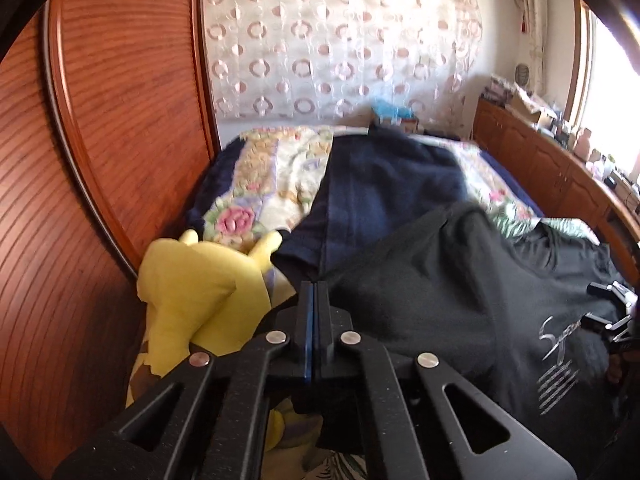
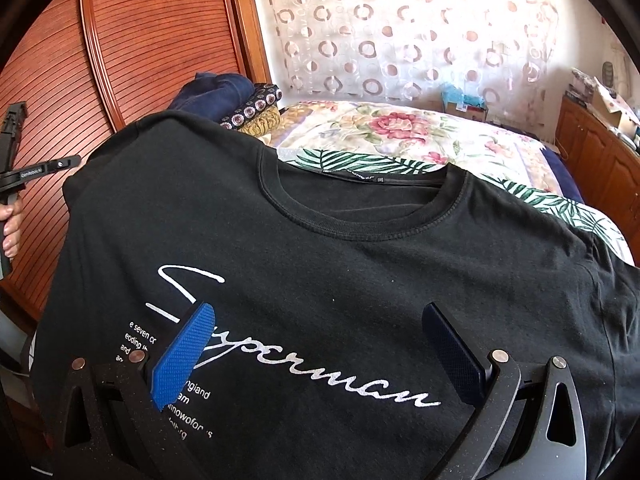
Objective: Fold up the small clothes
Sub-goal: 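Lift the gripped side with the left gripper, fold it inward, release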
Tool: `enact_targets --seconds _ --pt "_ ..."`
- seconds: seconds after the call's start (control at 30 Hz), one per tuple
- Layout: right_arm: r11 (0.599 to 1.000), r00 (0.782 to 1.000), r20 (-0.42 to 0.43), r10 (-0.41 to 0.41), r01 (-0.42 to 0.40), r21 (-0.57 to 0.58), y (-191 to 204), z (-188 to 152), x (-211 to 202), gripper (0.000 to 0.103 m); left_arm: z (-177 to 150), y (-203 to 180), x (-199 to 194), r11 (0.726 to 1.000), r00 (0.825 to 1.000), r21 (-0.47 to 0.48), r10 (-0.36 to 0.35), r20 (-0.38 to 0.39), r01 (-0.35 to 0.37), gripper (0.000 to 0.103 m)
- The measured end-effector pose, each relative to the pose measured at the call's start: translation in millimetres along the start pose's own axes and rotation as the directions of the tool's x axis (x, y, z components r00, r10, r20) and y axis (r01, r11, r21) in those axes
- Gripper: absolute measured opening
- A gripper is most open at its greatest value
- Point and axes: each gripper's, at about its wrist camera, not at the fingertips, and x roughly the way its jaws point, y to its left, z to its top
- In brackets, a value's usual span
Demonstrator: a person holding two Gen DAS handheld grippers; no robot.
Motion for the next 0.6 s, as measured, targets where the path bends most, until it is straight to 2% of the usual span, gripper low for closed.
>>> enact_targets --seconds 0.2,0.3,0.33,0.37,0.4,0.5,0.6 --pt "1.000 1.000 0.019 0.009 -0.009 0.010 -2 -4 -2 0.103 14 -24 -30 0.997 0.997 0.080 0.014 0.073 -0.019 0.001" --pt "1.000 1.000 0.026 0.012 -0.012 0.008 -1 -7 -4 0.103 22 -21 -18 0.996 0.999 0.090 0.005 0.034 -0.008 0.003" --pt "1.000 0.999 0.029 0.013 -0.013 0.006 -1 -7 -6 0.103 24 -19 -13 0.996 1.000 0.094 -0.002 0.017 0.001 0.015" --pt "1.000 0.999 0.032 0.012 -0.012 0.005 0 -8 -7 0.103 24 -18 -6 0.995 1.000 0.100 -0.012 0.002 0.011 0.034" --pt "1.000 0.999 0.033 0.012 -0.012 0.005 -1 -8 -8 0.103 25 -17 -1 0.994 1.000 0.104 -0.020 -0.012 0.021 0.041" --pt "1.000 0.999 0.033 0.012 -0.013 0.017 -4 -10 -8 0.103 23 -14 21 0.993 0.996 0.112 -0.041 -0.074 0.049 0.041" --pt "1.000 0.999 0.030 0.010 -0.010 0.021 -4 -12 -7 0.103 20 -13 36 0.991 0.995 0.122 -0.035 -0.090 0.046 0.041"
